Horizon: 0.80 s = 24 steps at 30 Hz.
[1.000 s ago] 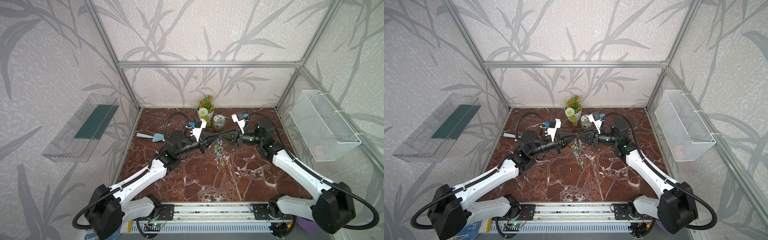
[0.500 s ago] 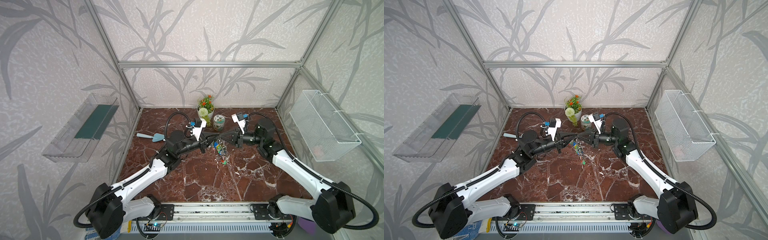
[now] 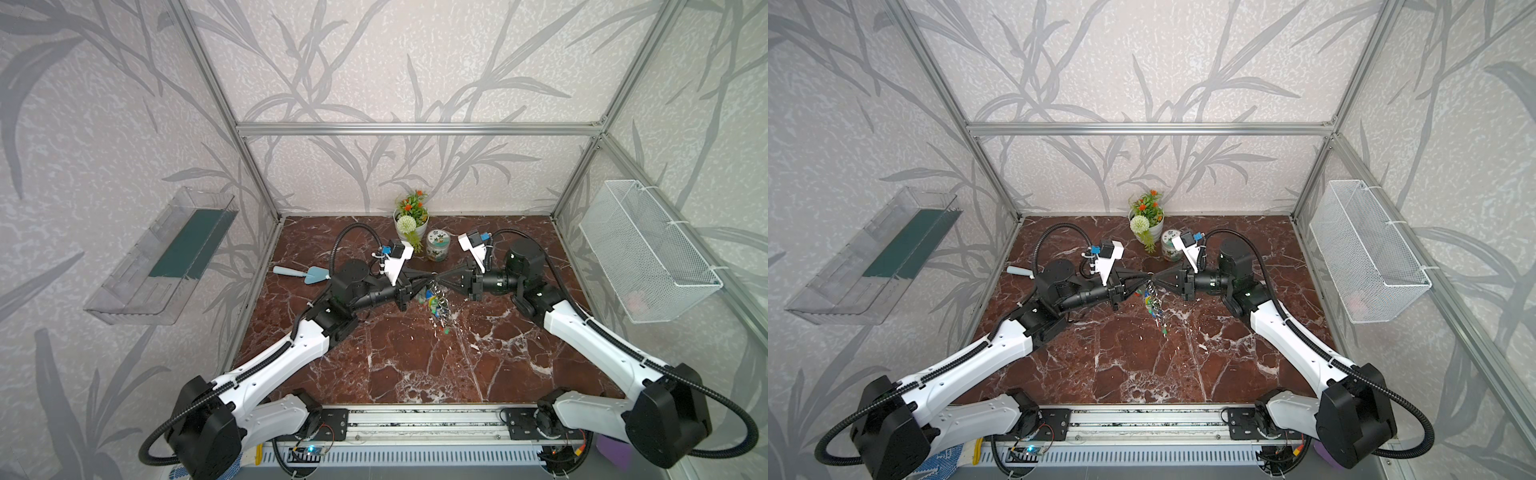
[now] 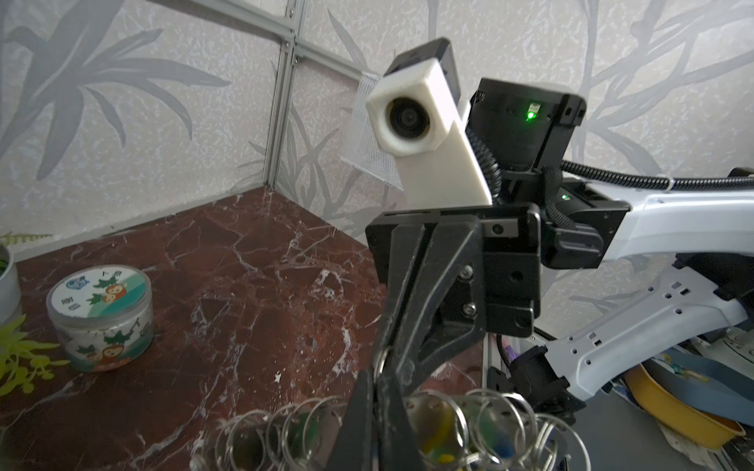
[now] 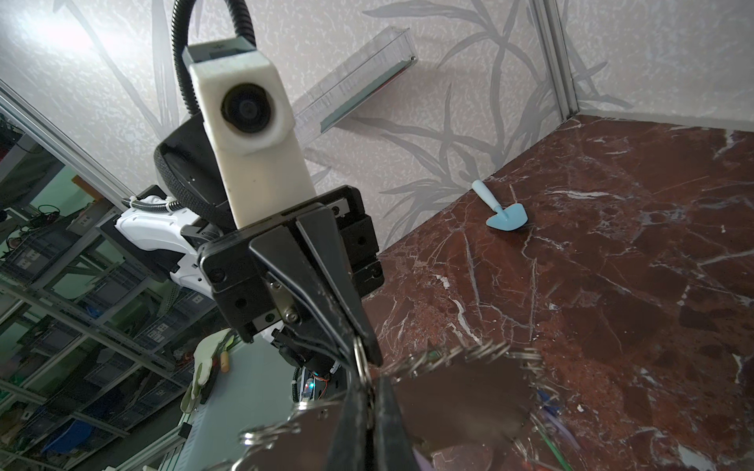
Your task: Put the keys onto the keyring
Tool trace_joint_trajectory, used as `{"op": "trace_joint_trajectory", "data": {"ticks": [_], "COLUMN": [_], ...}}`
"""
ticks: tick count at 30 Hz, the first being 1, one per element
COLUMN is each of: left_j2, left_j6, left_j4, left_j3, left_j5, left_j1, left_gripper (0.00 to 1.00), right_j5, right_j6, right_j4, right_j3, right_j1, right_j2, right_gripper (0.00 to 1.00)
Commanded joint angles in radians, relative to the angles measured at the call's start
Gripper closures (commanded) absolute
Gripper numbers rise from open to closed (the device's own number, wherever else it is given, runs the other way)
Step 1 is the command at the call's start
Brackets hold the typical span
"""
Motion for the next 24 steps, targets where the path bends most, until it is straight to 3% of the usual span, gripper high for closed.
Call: {"op": "trace_joint_trajectory", "data": {"ticks": [1, 4, 7, 11, 17, 24], "left_j2": [-0.046, -0.049, -0.043, -0.001, 0.096, 0.228], "left_j6": [0.07, 0.132, 0.195, 0.369, 0.642, 0.829], "left_j4": [-0.157, -0.301, -0.419, -0.636, -0.902, -1.053], "left_j3": [0.089, 0.146, 0.192, 0.3, 0.475, 0.63], "left_j5": [0.064, 0.093, 0.142, 0.202, 0.212, 0.201], "left_j1": [0.026, 0.046, 0.073, 0.086, 0.091, 0.092], "left_gripper": [0.86, 0.79, 0.63, 0.48, 0.48, 0.55], "right_j5": [0.043, 0.049, 0.051, 0.041, -0.001, -0.015], "right_j6": [-0.052, -0.078, -0.11, -0.149, -0.186, -0.21], "right_j4": [-0.023, -0.044, -0.074, -0.103, -0.131, -0.154], "right_j3": [0.012, 0.017, 0.025, 0.033, 0.039, 0.042], "right_j1": [-0.014, -0.013, -0.013, -0.012, -0.01, 0.002], "right_j2": [-0.036, -0.04, -0.04, -0.042, -0.047, -0.042], "right_gripper": [1.0, 1.0, 1.0, 1.0, 1.0, 1.0]}}
